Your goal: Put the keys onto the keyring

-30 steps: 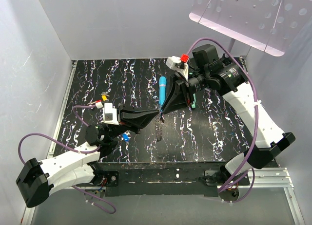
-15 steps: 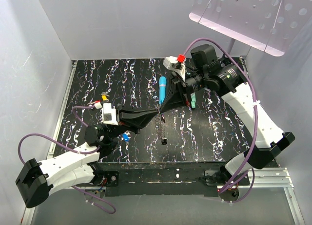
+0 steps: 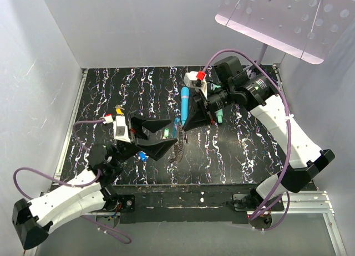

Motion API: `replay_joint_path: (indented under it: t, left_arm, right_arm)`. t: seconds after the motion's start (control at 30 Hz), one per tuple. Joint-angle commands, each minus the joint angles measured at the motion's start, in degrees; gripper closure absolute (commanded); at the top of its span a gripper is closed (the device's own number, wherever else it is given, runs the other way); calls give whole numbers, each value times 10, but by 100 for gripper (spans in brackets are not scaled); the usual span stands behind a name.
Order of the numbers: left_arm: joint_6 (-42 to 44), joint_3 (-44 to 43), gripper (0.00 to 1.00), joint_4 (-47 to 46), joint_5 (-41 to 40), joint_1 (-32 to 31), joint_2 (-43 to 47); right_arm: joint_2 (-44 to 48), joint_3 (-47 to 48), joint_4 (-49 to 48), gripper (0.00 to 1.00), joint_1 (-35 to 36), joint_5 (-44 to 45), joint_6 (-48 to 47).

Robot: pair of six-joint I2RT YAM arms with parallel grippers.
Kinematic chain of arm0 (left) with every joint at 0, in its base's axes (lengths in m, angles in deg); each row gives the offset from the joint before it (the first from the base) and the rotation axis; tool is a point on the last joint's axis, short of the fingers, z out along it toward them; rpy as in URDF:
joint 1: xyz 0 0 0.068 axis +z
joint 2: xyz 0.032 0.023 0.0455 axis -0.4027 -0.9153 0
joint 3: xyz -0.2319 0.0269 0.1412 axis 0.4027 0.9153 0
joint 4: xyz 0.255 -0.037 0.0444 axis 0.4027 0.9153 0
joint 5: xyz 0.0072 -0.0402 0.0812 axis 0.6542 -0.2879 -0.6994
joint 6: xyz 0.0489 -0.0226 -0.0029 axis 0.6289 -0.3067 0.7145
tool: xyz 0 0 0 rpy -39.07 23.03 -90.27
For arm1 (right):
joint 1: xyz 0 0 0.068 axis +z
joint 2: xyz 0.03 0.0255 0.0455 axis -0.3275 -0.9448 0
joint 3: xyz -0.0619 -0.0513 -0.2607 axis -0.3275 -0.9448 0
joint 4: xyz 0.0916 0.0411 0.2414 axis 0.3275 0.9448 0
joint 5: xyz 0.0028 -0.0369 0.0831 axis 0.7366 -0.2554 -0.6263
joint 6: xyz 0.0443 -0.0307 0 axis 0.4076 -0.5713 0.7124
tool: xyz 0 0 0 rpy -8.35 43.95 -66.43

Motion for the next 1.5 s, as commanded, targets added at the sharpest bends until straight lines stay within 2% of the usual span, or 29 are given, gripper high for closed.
replay_joint_path:
  t: [0.0,0.03,0.1,0.13,0.2,0.27,0.4,0.57,1.17,1.3,1.37,1.47]
  left_arm:
    - [1,-54,13,315,-37,1,86]
    - [3,-77,6,389,-54,1,99]
    - [20,-120,3,545,-70,1,109]
    - [27,-142,2,593,-69,1,106]
    - [34,-169,2,657,-64,1,104]
    - [34,-175,2,678,-63,1,105]
    - [18,-144,2,632,-56,1,113]
    - [11,-131,2,572,-40,1,83]
    - [67,-159,2,498,72,1,-31]
    - [95,-171,9,491,76,1,-59]
    - [108,-174,16,483,80,1,-72]
    - [124,-170,21,425,88,1,-84]
  right_arm:
    - [23,2,126,99,1,57,-157]
    - [21,7,173,99,2,70,-208]
    - [20,4,211,99,2,117,-246]
    - [22,-1,229,99,2,136,-264]
    - [31,-17,236,99,2,160,-274]
    - [47,-39,236,99,-1,169,-280]
    - [55,-56,248,99,-12,170,-291]
    - [48,-63,250,99,-18,169,-294]
    - [19,-70,240,99,-20,170,-272]
    - [19,-70,235,99,-20,169,-266]
    - [20,-71,234,99,-20,168,-262]
    - [20,-71,234,99,-20,162,-262]
